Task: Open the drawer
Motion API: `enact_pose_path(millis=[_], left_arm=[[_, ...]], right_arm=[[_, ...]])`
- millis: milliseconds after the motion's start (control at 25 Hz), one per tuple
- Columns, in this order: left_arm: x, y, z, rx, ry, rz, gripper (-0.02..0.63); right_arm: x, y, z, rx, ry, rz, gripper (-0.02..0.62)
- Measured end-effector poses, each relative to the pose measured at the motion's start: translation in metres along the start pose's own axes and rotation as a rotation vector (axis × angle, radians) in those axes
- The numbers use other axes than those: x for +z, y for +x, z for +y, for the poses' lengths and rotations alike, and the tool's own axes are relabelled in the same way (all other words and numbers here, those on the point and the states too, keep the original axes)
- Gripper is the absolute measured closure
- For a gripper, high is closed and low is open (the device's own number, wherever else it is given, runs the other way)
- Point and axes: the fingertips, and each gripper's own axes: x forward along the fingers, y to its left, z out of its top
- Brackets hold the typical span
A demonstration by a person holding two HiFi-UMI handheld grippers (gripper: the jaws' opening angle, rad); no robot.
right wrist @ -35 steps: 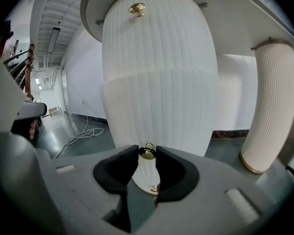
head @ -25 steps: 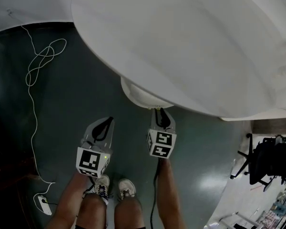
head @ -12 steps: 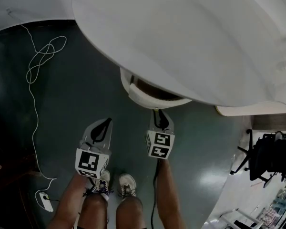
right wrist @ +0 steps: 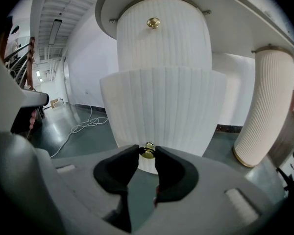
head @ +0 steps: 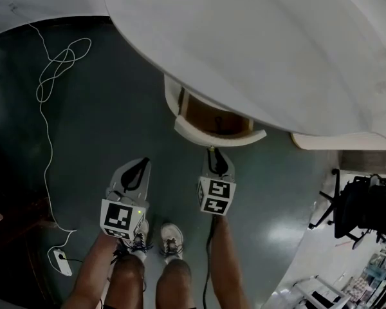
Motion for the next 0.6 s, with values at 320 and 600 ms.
enact_pose_path(millis=[320, 600], left_arm=[[0.001, -0.015, -0.009, -0.004, -0.012, 0.02, 0.597], [-0.003, -0.032, -0.016, -0.005, -0.015, 0.028, 0.597]], right_arm=[[-0.018, -0.019, 0.005, 0.0, 0.007, 0.042, 0.486], [-0.028, -0.036, 0.01, 0.012, 0.009, 0.062, 0.486]])
